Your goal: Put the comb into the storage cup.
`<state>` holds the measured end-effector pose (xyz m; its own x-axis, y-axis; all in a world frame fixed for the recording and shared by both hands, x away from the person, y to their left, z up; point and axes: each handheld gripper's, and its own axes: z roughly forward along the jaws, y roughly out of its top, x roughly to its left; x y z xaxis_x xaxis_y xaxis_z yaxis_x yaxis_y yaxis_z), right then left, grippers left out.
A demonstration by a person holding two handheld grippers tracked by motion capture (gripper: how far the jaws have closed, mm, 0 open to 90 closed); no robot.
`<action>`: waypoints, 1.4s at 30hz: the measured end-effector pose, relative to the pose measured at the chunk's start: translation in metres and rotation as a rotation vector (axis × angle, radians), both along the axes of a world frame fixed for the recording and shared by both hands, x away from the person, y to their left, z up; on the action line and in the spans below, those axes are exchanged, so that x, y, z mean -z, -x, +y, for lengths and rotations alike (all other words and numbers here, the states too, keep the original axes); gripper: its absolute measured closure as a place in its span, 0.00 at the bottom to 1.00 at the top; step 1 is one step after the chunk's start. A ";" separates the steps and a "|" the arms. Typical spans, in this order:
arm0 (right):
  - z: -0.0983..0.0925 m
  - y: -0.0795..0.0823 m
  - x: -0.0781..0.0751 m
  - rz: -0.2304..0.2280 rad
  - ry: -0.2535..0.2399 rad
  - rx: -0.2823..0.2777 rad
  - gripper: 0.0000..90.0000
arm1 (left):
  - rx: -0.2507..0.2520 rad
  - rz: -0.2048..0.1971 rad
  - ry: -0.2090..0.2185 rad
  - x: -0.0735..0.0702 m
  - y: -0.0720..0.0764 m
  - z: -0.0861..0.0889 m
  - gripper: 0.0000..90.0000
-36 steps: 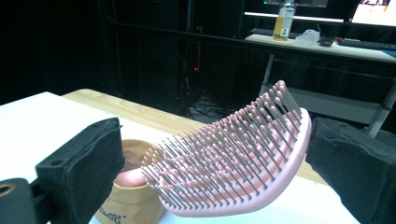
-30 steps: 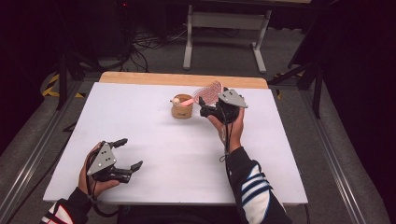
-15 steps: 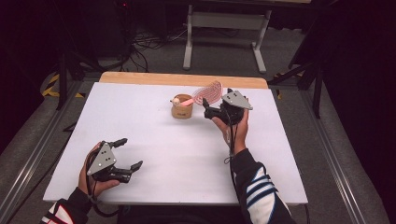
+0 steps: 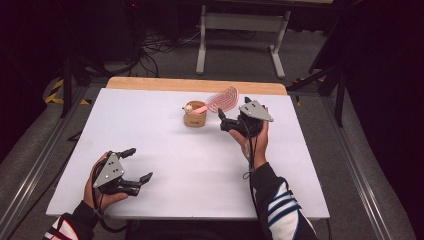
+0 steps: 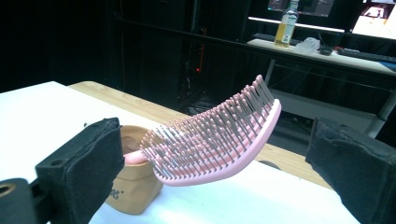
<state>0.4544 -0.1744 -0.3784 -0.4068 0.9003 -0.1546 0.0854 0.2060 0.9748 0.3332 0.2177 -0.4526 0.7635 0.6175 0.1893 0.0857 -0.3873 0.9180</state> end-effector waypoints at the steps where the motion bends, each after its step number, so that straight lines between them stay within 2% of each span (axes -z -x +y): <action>1: 0.000 0.001 0.000 -0.003 -0.003 -0.003 0.05 | 0.000 0.004 0.007 0.000 0.000 0.000 0.10; 7: 0.000 0.008 0.002 -0.009 0.000 -0.023 0.05 | 0.000 -0.001 -0.001 0.000 0.000 0.000 0.10; 13: 0.002 0.016 0.005 -0.020 0.032 -0.036 0.05 | -0.001 -0.001 -0.003 0.000 0.000 0.000 0.10; 26: 0.005 0.033 0.007 -0.045 0.036 -0.091 0.05 | 0.002 -0.001 -0.005 0.000 0.000 0.000 0.10; 33: 0.007 0.039 0.008 -0.043 0.039 -0.120 0.05 | 0.004 -0.004 -0.007 0.000 0.001 -0.001 0.10; 42: 0.010 0.049 0.008 -0.061 0.075 -0.152 0.05 | 0.003 -0.007 -0.008 0.000 0.001 -0.001 0.10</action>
<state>0.4057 -0.1646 -0.3866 -0.5250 0.8143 -0.2476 -0.0111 0.2843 0.9587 0.3319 0.2170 -0.4523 0.7644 0.6132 0.1994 0.0783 -0.3952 0.9152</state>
